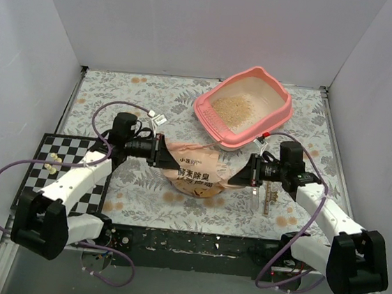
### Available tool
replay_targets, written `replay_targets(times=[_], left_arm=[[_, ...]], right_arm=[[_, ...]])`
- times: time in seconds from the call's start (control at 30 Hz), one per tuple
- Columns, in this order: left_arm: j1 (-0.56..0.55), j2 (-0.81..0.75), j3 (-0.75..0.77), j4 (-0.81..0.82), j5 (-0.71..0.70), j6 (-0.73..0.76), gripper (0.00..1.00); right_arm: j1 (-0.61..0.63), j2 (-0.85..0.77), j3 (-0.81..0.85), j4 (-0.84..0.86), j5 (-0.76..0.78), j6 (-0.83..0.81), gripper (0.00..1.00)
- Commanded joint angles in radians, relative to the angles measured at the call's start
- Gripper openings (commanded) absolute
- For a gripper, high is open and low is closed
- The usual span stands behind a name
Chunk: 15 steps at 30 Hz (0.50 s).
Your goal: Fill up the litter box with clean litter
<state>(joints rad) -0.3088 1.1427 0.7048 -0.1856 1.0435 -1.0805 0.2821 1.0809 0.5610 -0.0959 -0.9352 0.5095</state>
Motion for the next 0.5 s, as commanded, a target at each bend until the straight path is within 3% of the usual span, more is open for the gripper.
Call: replay_targets(times=[0.0, 0.1, 0.33, 0.47], left_arm=[[0.011, 0.067, 0.122, -0.299, -0.146, 0.094, 0.0], [0.011, 0.103, 0.174, -0.369, -0.229, 0.093, 0.0], [0.01, 0.164, 0.199, -0.451, -0.226, 0.125, 0.0], [0.01, 0.176, 0.193, -0.459, -0.212, 0.14, 0.0]], right_arm=[[-0.056, 0.089, -0.006, -0.122, -0.082, 0.001, 0.01], [-0.098, 0.148, -0.018, -0.107, -0.117, 0.009, 0.01], [-0.109, 0.149, 0.068, -0.195, -0.091, -0.081, 0.02], [-0.094, 0.11, 0.204, -0.306, 0.045, -0.248, 0.33]])
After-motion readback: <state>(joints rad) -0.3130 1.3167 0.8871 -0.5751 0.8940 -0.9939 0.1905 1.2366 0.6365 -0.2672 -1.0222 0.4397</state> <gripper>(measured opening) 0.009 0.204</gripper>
